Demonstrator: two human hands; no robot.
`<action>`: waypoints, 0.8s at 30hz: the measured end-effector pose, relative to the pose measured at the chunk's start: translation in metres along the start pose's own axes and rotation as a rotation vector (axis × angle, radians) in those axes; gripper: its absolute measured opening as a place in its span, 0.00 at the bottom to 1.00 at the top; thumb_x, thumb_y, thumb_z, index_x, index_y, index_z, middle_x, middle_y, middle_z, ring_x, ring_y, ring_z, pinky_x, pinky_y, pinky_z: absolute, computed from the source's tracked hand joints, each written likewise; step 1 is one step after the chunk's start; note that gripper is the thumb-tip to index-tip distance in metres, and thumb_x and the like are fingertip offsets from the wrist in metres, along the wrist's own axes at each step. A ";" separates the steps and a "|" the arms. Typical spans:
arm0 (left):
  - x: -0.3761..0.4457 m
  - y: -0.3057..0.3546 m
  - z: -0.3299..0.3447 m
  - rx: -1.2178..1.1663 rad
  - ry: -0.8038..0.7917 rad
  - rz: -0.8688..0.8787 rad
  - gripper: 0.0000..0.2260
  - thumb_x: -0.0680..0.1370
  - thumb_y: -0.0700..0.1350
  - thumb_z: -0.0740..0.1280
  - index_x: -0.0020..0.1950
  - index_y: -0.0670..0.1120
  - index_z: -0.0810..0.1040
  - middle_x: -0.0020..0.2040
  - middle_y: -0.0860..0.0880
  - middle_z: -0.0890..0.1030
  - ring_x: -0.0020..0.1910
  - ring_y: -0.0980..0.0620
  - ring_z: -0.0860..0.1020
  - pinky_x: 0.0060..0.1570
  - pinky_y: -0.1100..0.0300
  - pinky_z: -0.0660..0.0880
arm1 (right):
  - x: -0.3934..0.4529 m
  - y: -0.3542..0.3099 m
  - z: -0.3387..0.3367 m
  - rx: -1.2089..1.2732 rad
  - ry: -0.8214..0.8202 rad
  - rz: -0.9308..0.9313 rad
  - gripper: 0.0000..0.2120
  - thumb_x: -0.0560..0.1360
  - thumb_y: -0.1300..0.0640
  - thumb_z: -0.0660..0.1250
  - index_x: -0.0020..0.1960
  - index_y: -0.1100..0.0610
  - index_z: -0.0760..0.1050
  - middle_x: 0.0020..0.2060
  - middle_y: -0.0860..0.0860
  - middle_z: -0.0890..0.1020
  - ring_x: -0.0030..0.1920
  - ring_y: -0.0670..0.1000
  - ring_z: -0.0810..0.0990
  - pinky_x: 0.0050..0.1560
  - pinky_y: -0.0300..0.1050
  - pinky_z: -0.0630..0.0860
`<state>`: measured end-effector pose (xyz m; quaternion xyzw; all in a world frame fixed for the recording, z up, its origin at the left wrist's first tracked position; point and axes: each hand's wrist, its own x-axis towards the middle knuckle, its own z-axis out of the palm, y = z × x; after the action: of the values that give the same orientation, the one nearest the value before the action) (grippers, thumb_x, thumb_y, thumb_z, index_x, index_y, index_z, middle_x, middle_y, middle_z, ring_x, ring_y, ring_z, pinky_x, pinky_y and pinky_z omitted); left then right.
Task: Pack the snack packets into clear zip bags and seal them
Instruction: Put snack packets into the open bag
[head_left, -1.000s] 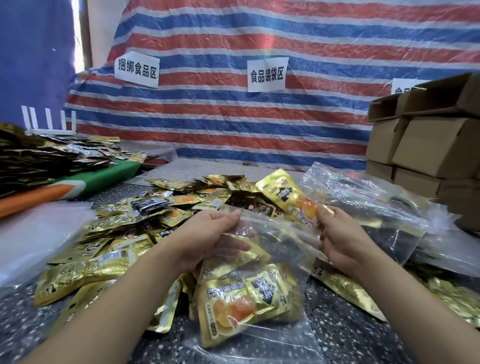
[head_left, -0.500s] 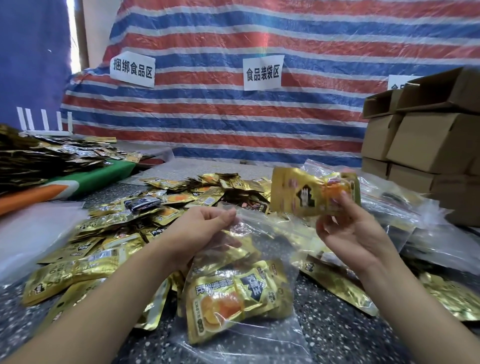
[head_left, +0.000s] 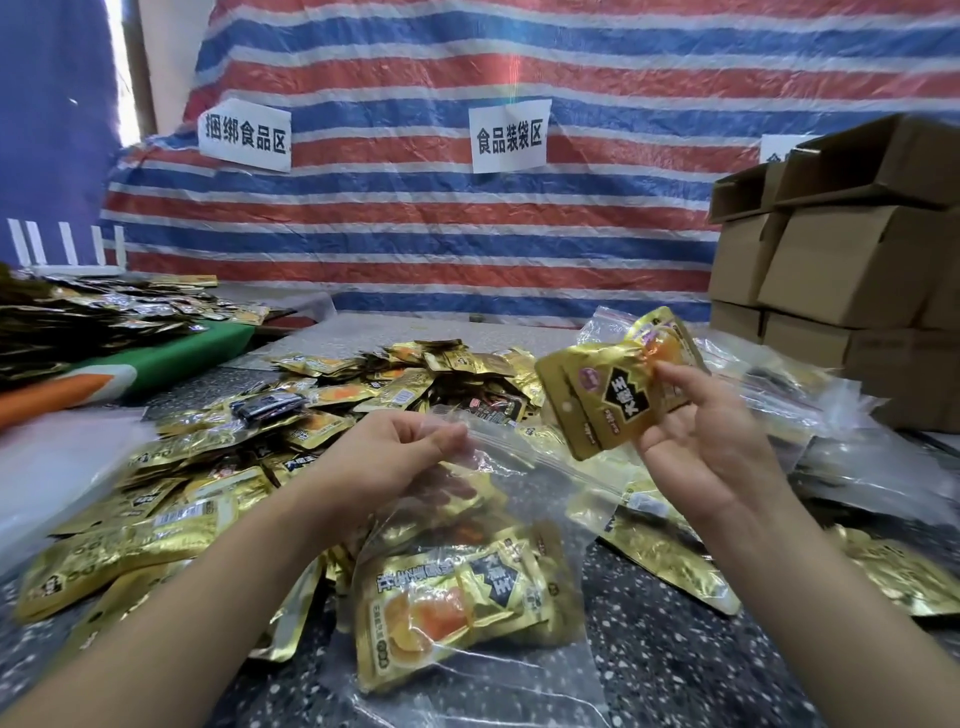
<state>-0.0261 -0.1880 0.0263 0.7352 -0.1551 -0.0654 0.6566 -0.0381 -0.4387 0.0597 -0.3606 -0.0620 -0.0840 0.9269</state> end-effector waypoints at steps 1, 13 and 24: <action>0.000 0.000 0.000 0.005 -0.001 0.003 0.13 0.71 0.53 0.70 0.46 0.44 0.86 0.42 0.39 0.85 0.35 0.49 0.85 0.30 0.64 0.78 | -0.001 0.001 0.001 -0.007 0.001 -0.005 0.06 0.80 0.65 0.61 0.52 0.61 0.76 0.41 0.57 0.86 0.42 0.51 0.86 0.52 0.50 0.83; 0.001 -0.001 0.002 0.072 -0.003 0.060 0.14 0.73 0.53 0.68 0.48 0.43 0.85 0.42 0.39 0.85 0.39 0.47 0.85 0.36 0.63 0.79 | -0.005 0.010 0.005 -0.230 -0.112 -0.113 0.14 0.80 0.64 0.62 0.65 0.62 0.71 0.50 0.57 0.85 0.47 0.52 0.86 0.42 0.48 0.83; -0.001 0.001 0.007 0.038 -0.040 0.029 0.16 0.74 0.56 0.64 0.46 0.47 0.87 0.43 0.42 0.86 0.38 0.47 0.85 0.36 0.60 0.81 | -0.012 0.013 0.000 -0.881 -0.368 -0.126 0.17 0.72 0.55 0.68 0.60 0.56 0.75 0.49 0.55 0.86 0.50 0.55 0.86 0.47 0.48 0.82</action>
<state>-0.0293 -0.1940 0.0262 0.7439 -0.1802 -0.0677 0.6400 -0.0477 -0.4278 0.0486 -0.7233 -0.2053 -0.0933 0.6527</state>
